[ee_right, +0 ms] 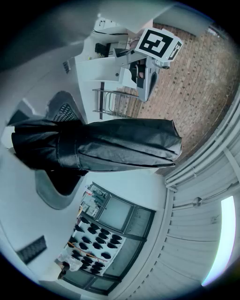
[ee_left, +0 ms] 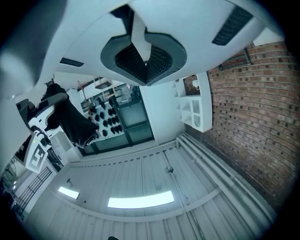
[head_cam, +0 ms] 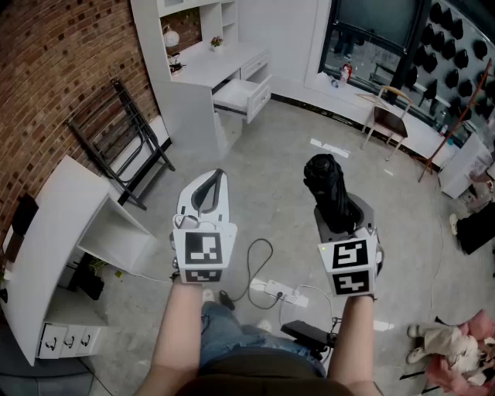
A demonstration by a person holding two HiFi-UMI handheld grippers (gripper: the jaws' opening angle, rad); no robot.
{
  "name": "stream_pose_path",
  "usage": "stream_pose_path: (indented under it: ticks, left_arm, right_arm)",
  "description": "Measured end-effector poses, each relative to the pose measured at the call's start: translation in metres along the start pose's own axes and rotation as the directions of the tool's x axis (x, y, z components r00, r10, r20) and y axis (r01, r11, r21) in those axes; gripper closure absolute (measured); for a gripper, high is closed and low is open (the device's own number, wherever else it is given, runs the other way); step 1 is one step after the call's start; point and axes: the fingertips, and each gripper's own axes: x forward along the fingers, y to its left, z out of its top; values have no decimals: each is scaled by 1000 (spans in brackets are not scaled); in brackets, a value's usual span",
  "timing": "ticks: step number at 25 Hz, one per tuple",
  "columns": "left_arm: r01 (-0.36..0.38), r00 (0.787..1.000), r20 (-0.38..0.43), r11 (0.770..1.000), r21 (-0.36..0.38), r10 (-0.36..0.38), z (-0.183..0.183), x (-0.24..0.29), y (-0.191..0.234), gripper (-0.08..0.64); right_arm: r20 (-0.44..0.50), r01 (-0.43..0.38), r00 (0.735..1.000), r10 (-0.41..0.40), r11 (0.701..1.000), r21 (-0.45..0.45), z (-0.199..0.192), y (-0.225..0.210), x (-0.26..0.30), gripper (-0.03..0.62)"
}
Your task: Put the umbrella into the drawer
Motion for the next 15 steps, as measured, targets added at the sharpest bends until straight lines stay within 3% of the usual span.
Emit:
stream_pose_path:
  ticks: [9, 15]
  left_arm:
    - [-24, 999, -24, 1000, -3, 24, -4, -6, -14, 558]
    - [-29, 999, -47, 999, -14, 28, -21, 12, -5, 558]
  right_arm:
    - [-50, -65, 997, 65, 998, 0, -17, 4, 2, 351]
    - [-54, -92, 994, 95, 994, 60, -23, 6, 23, 351]
